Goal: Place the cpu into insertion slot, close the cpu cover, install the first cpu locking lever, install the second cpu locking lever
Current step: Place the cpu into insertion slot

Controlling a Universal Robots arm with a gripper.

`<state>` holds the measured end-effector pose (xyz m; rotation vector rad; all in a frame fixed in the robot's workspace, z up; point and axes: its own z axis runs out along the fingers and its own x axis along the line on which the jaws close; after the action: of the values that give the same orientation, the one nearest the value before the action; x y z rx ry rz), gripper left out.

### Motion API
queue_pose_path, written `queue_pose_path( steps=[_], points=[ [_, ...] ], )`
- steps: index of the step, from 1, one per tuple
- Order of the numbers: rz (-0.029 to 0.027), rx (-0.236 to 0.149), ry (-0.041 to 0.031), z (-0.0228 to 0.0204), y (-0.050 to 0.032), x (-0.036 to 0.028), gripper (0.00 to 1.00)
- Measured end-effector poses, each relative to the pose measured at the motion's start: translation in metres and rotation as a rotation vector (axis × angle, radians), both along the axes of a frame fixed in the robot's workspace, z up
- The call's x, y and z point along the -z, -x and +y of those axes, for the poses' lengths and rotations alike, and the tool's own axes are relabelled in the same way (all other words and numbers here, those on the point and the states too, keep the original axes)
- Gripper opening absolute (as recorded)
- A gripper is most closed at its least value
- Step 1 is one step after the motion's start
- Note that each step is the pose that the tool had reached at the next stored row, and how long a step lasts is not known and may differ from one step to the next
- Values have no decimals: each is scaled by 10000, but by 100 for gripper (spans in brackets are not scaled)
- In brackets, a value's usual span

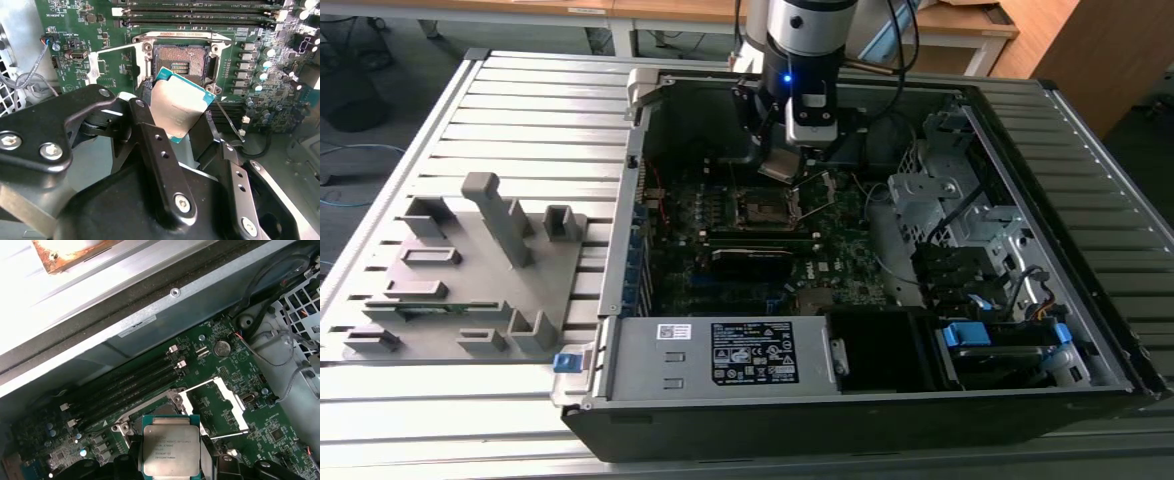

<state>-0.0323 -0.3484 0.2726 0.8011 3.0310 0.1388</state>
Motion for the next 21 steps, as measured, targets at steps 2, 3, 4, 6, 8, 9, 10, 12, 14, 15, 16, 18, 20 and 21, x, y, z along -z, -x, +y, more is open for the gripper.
queue_pose_path(
  steps=[2, 3, 4, 6, 8, 9, 10, 12, 14, 15, 16, 18, 20, 21],
  points=[
    [0, 35, 0, 0, 0, 0, 54],
    [0, 51, 0, 0, 0, 1, 54],
    [0, 66, 0, 0, 0, 1, 54],
    [0, 105, 0, 0, 0, 2, 54],
    [0, 133, 0, 0, 0, 2, 54],
    [0, 143, 0, 0, 0, 2, 54],
    [0, 153, 0, 0, 0, 2, 54],
    [0, 171, 0, 0, 0, 2, 54],
    [0, 187, 0, 0, 0, 3, 54],
    [0, 195, 0, 0, 0, 3, 54],
    [0, 203, 0, 0, 0, 3, 54],
    [0, 216, 0, 0, 0, 3, 54],
    [0, 237, 0, 0, 0, 4, 54],
    [0, 238, -1, 0, 0, 4, 54]
  ],
)
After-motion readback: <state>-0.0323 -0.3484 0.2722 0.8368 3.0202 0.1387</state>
